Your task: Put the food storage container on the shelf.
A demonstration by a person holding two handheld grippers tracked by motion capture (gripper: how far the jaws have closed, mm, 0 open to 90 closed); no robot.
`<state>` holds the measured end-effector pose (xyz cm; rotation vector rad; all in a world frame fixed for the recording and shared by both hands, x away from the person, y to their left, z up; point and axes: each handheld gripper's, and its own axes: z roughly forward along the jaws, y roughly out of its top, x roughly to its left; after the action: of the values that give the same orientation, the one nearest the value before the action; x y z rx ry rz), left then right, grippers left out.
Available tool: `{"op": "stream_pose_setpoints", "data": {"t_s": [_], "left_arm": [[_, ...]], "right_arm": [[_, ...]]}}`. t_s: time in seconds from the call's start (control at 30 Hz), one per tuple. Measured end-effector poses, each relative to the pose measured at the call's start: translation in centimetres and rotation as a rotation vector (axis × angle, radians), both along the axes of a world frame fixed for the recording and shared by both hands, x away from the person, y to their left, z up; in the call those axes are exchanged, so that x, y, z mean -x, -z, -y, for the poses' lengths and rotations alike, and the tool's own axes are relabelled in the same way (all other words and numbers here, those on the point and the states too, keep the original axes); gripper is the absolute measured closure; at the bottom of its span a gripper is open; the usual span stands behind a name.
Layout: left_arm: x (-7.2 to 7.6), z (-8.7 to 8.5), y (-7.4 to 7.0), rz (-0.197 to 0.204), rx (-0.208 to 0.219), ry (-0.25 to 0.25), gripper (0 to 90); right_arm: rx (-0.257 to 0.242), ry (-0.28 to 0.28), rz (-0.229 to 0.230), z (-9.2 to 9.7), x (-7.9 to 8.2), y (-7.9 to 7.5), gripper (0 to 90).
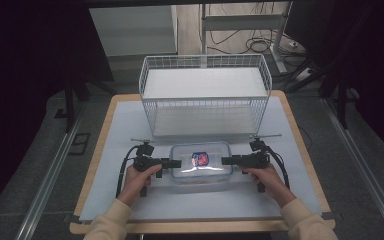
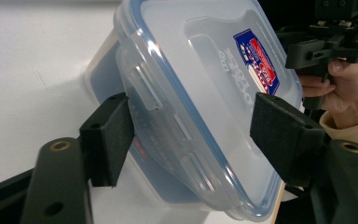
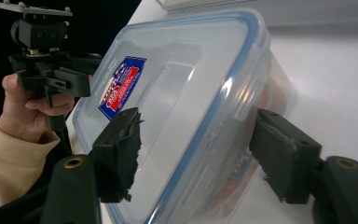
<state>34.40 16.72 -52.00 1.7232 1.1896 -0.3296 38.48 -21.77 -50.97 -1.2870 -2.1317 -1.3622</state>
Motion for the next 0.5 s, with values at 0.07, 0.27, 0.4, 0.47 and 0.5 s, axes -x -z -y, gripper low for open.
{"op": "stream_pose_setpoints", "data": {"t_s": [0.07,0.27,0.4,0.47,0.5], "left_arm": [[0.4,-0.2,-0.2,0.017,0.004,0.000,36.4],[1.9,-0.4,-0.6,0.064,0.020,-0.023,45.0],[2.7,-0.2,-0.7,0.094,0.012,-0.042,46.4],[3.1,-0.1,-0.9,0.110,-0.001,-0.046,46.5],[3.2,0.0,-1.0,0.113,-0.003,-0.048,46.8]], "right_arm": [[0.001,0.000,0.012,0.1,0.3,-0.3,38.8],[-0.004,-0.010,0.046,0.6,1.4,-0.9,45.9],[0.000,-0.018,0.061,0.7,1.8,-1.3,48.8],[0.005,-0.015,0.076,0.7,2.1,-1.4,49.5],[0.004,-0.012,0.069,0.8,2.2,-1.5,50.3]]}}
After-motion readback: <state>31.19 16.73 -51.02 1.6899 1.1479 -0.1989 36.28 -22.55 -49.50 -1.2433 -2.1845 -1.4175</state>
